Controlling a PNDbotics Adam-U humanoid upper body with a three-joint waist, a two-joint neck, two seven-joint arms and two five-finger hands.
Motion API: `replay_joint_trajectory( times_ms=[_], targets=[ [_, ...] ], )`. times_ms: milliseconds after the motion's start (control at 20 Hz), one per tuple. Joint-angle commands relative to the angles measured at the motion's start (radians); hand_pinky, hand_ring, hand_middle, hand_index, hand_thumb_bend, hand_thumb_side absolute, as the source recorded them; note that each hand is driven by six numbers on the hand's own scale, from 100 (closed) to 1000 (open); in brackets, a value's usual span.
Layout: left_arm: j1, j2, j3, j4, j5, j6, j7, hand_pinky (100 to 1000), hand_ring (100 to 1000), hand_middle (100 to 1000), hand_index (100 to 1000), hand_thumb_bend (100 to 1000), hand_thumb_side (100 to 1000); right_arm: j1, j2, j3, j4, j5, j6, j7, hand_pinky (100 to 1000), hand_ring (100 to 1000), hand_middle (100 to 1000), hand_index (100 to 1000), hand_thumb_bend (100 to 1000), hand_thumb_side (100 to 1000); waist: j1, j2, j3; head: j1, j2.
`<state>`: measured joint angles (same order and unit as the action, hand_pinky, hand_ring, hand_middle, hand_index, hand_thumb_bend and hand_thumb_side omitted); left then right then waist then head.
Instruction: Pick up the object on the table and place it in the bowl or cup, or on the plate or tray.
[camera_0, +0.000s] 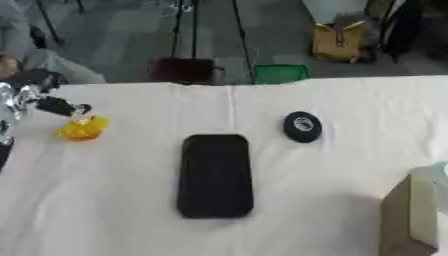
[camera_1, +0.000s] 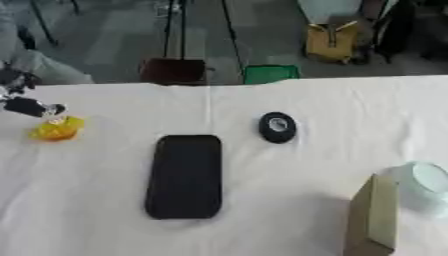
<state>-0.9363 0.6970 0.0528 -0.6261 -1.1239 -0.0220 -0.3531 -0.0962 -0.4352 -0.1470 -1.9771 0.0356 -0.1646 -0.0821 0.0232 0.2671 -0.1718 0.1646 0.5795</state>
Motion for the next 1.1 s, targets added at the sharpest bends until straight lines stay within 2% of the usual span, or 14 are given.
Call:
replay_joint_trajectory(
  times_ms=[50,250,350,550,700,850,1000,1050,1100],
  targets=[
    [-0.027,0.009,0.017,0.012,-0.055,-0.044,-0.019,955,804,774,896,505,432,-0.009,-0.011,-0.005,-0.023,0.01,-0.001,0.0,573,550,768,852,614,496,0.0,-0.012,0.0,-0.002,-0.007],
    [-0.03,-0.001,0.018,-0.005,-0.07,-0.066,-0.042,973,812,776,896,474,394,-0.011,-0.009,-0.004,-0.023,0.011,0.0,0.001,573,549,768,852,614,496,0.0,-0.009,-0.001,-0.003,-0.005],
    [-0.033,-0.002,0.015,-0.016,-0.066,-0.08,-0.075,986,816,780,898,475,408,-0.01,-0.009,-0.005,-0.023,0.011,0.0,0.0,573,550,768,852,614,496,0.001,-0.009,-0.003,-0.004,-0.002],
    [-0.036,-0.001,0.011,-0.034,-0.058,-0.092,-0.155,999,804,775,900,492,430,-0.011,-0.01,-0.005,-0.023,0.011,0.001,0.0,573,550,768,853,613,496,0.004,-0.011,-0.002,-0.005,0.001],
    [-0.035,0.0,-0.003,-0.017,-0.074,-0.097,-0.274,992,794,768,902,533,445,-0.011,-0.012,-0.006,-0.023,0.01,0.002,0.0,573,550,768,853,613,496,0.008,-0.015,-0.001,-0.006,0.006],
    [-0.033,0.001,-0.009,-0.013,-0.123,-0.092,-0.39,883,759,736,881,584,431,-0.01,-0.014,-0.006,-0.023,0.008,0.004,-0.001,573,550,768,853,613,496,0.01,-0.02,0.003,-0.009,0.01],
    [-0.031,-0.002,-0.006,-0.019,-0.164,-0.089,-0.455,847,745,719,867,587,418,-0.01,-0.015,-0.007,-0.023,0.006,0.005,-0.001,573,551,768,853,613,496,0.01,-0.024,0.006,-0.011,0.012],
    [-0.03,-0.003,-0.003,-0.022,-0.171,-0.088,-0.463,769,606,567,721,472,288,-0.01,-0.015,-0.007,-0.023,0.006,0.005,-0.001,574,551,769,853,613,496,0.01,-0.025,0.007,-0.012,0.011],
    [-0.027,-0.004,0.001,-0.027,-0.171,-0.084,-0.458,763,594,554,708,458,275,-0.009,-0.017,-0.007,-0.023,0.005,0.005,-0.001,574,551,769,853,613,496,0.009,-0.027,0.009,-0.014,0.01]
  ],
)
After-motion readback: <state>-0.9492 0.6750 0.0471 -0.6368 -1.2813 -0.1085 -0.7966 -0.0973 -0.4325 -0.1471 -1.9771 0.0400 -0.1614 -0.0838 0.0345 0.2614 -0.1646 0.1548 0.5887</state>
